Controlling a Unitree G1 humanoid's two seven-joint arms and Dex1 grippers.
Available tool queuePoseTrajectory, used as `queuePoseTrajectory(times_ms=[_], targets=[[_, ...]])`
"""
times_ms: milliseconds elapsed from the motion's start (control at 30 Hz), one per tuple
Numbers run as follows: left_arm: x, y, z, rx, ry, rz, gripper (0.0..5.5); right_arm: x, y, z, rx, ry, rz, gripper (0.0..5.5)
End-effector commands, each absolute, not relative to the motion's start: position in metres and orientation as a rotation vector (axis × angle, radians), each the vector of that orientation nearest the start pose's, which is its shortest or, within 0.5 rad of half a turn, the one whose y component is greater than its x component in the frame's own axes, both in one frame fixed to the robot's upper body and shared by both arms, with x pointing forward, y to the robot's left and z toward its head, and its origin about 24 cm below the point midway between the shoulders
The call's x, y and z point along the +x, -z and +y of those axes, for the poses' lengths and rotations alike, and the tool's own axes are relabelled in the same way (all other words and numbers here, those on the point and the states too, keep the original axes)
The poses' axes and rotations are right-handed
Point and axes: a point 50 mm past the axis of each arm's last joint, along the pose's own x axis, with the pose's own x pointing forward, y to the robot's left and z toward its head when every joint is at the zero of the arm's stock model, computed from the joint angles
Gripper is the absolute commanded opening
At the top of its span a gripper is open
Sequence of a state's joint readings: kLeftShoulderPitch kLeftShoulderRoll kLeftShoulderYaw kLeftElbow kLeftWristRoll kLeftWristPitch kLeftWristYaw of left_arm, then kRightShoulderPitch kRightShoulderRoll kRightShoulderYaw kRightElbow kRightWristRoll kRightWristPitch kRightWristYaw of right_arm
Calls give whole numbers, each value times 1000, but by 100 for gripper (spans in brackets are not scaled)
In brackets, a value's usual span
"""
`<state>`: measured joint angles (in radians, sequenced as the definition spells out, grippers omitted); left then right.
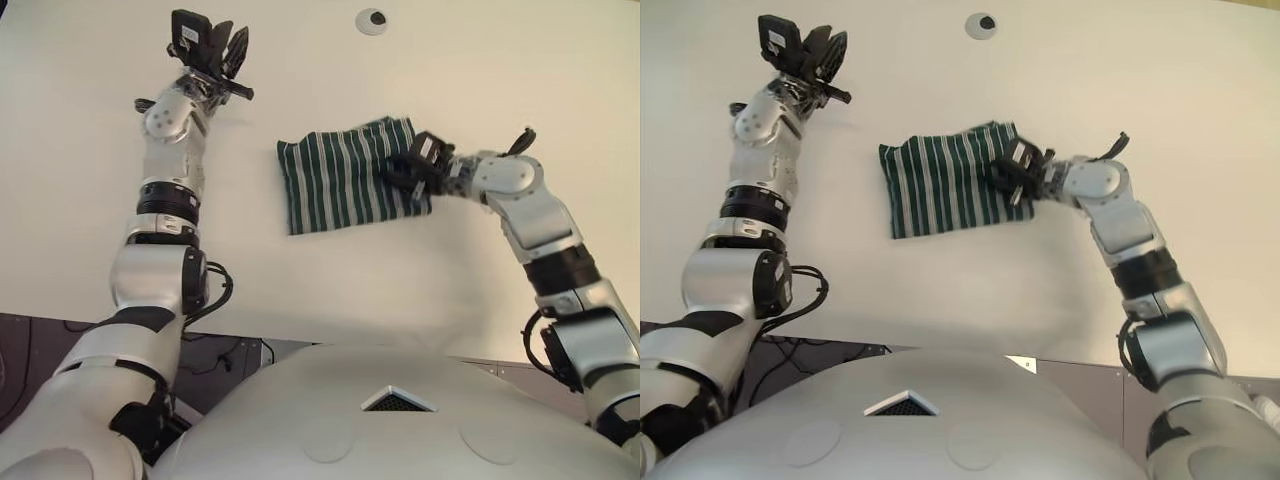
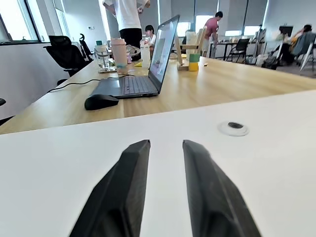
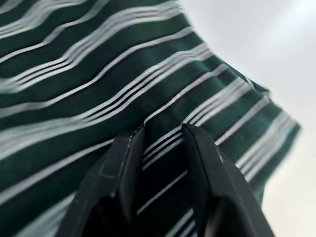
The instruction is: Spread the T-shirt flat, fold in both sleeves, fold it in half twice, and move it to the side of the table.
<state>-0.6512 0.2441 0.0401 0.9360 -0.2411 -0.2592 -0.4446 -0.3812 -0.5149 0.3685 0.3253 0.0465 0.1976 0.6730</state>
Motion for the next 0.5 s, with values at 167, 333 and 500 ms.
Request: queuePoseTrajectory(times_ms=[167,333,500], targets=[[344,-46,120,-125,403,-50,117,348,-60,-307,-373,346,355,136],[344,-44,125,-158,327,-53,117,364,-122,-321,-297,539,22,136],[340,-38,131,-161,260,-55,117,371,-131,-310,-252,497,-66,136]])
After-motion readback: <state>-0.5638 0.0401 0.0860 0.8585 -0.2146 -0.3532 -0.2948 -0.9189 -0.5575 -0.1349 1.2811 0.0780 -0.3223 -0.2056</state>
